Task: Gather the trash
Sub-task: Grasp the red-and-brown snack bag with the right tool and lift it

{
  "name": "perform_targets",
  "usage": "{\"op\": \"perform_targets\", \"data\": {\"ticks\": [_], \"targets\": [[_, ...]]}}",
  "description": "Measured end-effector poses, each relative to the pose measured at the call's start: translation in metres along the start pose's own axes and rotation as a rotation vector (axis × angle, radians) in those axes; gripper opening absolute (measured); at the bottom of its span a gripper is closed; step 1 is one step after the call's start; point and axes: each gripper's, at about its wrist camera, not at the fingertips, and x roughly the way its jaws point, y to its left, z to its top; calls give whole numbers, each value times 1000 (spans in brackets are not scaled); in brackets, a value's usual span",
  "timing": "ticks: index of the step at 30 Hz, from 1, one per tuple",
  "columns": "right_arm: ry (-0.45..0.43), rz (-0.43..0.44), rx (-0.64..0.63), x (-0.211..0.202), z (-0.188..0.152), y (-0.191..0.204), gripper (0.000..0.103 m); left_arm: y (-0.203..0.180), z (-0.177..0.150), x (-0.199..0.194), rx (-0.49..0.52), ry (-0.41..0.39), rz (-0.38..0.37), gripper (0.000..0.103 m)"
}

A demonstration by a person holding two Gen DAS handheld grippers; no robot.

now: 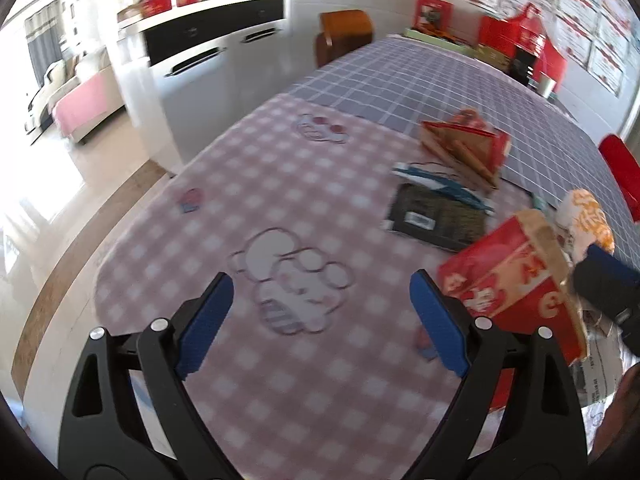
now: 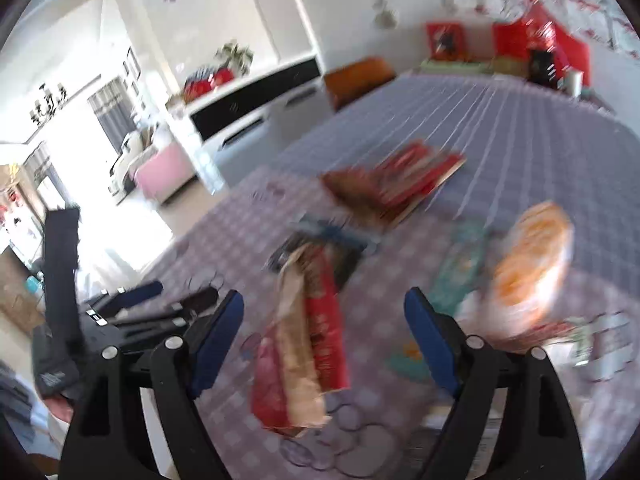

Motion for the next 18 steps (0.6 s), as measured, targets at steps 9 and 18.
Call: {"op": "perform_targets", "data": {"ticks": [9,18], "targets": [[21,-62,59,14,-10,-2,43,16,-2,-2,-37,11,7,88],[-297,-240,191,-111,-3,-66,43,-56,13,-25,102,-38,-120,88]]}}
